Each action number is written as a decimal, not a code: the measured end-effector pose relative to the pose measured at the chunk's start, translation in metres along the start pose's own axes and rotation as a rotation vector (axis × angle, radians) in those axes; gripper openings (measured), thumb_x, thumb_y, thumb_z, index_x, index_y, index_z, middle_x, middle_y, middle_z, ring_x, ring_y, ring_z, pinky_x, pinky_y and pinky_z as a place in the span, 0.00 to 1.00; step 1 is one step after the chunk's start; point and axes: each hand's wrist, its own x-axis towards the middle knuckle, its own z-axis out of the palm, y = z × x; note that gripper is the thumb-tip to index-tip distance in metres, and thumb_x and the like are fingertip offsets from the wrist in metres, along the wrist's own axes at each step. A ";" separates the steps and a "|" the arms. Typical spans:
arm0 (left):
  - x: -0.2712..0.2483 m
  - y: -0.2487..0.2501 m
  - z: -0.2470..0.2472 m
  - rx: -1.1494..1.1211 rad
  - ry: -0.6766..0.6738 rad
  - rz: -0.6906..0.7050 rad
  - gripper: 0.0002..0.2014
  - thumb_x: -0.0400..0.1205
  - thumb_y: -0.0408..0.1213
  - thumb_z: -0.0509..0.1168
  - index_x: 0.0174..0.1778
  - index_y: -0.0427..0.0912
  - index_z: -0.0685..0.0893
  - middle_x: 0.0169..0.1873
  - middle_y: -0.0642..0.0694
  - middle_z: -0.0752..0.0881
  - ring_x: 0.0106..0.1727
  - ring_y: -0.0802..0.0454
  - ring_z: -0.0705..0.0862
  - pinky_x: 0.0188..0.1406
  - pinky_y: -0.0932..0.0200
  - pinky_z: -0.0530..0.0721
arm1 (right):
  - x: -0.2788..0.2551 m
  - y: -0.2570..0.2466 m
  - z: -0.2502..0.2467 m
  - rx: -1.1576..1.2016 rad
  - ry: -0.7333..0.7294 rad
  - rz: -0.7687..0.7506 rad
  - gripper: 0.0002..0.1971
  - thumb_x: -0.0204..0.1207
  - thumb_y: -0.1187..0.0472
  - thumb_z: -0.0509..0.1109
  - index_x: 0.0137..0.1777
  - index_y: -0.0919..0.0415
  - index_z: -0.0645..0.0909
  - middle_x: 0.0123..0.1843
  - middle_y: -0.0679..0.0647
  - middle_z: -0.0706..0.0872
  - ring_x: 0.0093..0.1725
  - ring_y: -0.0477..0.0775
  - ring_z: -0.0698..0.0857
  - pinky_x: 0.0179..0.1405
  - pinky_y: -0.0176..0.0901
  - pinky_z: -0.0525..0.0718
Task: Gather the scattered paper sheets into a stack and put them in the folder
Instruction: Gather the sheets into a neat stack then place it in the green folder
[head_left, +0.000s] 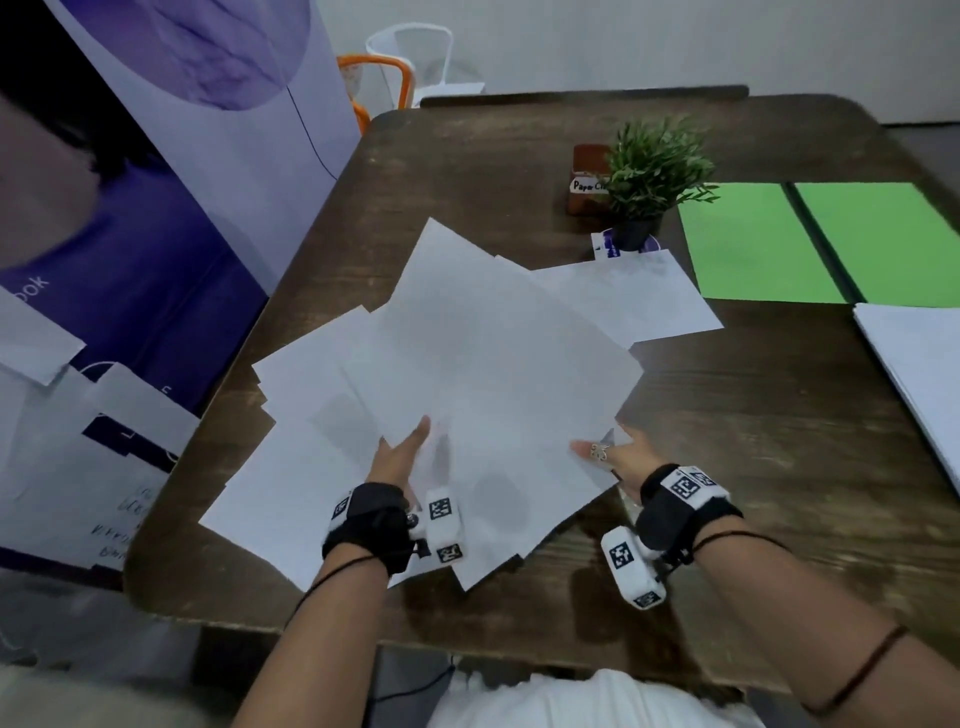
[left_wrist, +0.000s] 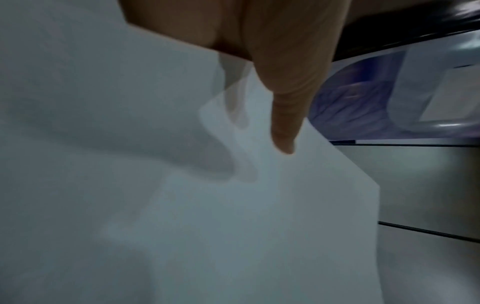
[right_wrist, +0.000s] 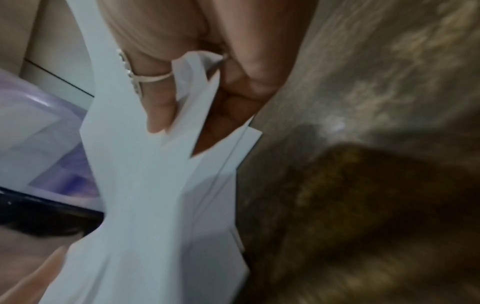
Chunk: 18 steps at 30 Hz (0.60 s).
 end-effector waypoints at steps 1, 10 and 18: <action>0.000 -0.003 0.008 0.059 -0.002 -0.003 0.56 0.67 0.56 0.77 0.82 0.40 0.51 0.76 0.43 0.69 0.77 0.31 0.65 0.69 0.30 0.63 | 0.000 0.007 0.000 -0.031 -0.034 0.015 0.30 0.68 0.67 0.77 0.69 0.64 0.73 0.67 0.64 0.81 0.53 0.52 0.84 0.54 0.38 0.82; 0.000 -0.004 0.032 0.357 0.149 0.282 0.35 0.78 0.34 0.69 0.78 0.33 0.62 0.73 0.35 0.72 0.70 0.40 0.75 0.69 0.53 0.73 | 0.024 0.016 -0.026 -0.243 0.237 -0.038 0.22 0.72 0.69 0.75 0.65 0.71 0.77 0.56 0.61 0.84 0.51 0.56 0.82 0.41 0.40 0.84; -0.044 0.061 0.033 0.071 -0.139 0.586 0.12 0.74 0.22 0.71 0.46 0.42 0.83 0.34 0.49 0.90 0.37 0.49 0.88 0.41 0.54 0.87 | 0.033 -0.067 -0.022 -0.340 0.079 -0.301 0.58 0.57 0.57 0.84 0.82 0.51 0.51 0.82 0.56 0.61 0.81 0.54 0.60 0.78 0.51 0.62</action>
